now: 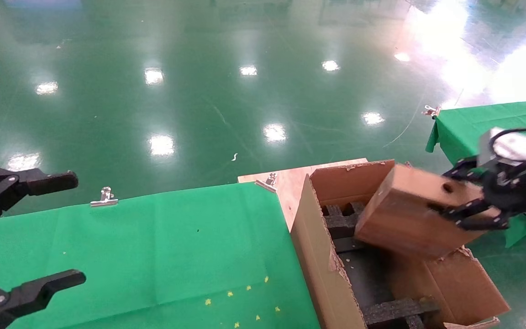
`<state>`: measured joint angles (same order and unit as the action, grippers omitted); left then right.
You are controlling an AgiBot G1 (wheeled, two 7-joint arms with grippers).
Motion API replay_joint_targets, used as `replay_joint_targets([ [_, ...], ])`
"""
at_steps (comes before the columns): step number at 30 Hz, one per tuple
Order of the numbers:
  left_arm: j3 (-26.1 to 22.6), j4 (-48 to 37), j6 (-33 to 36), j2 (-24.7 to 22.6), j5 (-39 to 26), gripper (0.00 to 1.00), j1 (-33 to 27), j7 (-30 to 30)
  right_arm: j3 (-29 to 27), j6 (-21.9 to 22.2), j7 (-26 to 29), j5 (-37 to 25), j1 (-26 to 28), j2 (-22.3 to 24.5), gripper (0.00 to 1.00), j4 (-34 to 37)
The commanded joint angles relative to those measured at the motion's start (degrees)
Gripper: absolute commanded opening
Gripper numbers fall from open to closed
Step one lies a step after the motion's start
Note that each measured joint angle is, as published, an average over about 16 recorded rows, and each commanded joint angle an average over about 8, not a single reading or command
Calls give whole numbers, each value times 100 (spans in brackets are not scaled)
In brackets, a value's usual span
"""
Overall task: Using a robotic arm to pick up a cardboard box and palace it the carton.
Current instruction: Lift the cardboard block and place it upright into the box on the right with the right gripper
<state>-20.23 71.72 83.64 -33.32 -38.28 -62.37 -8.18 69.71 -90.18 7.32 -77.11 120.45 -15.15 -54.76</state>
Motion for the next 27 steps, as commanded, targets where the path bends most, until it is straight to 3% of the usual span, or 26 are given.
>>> replay_joint_targets([
  [1, 0, 0, 0, 0, 0, 100, 0, 0, 54, 9, 21, 68, -40, 26, 0, -46],
  [17, 0, -1, -1, 0, 1, 100, 1, 0, 82, 203, 257, 36, -141, 51, 0, -45],
  [22, 0, -1, -1, 0, 1, 100, 0, 0, 210, 729, 1094, -49, -402, 240, 0, -375],
  [27, 0, -2, -1, 0, 1, 100, 0, 1, 385, 1448, 2469, -290, -705, 575, 0, -1177],
])
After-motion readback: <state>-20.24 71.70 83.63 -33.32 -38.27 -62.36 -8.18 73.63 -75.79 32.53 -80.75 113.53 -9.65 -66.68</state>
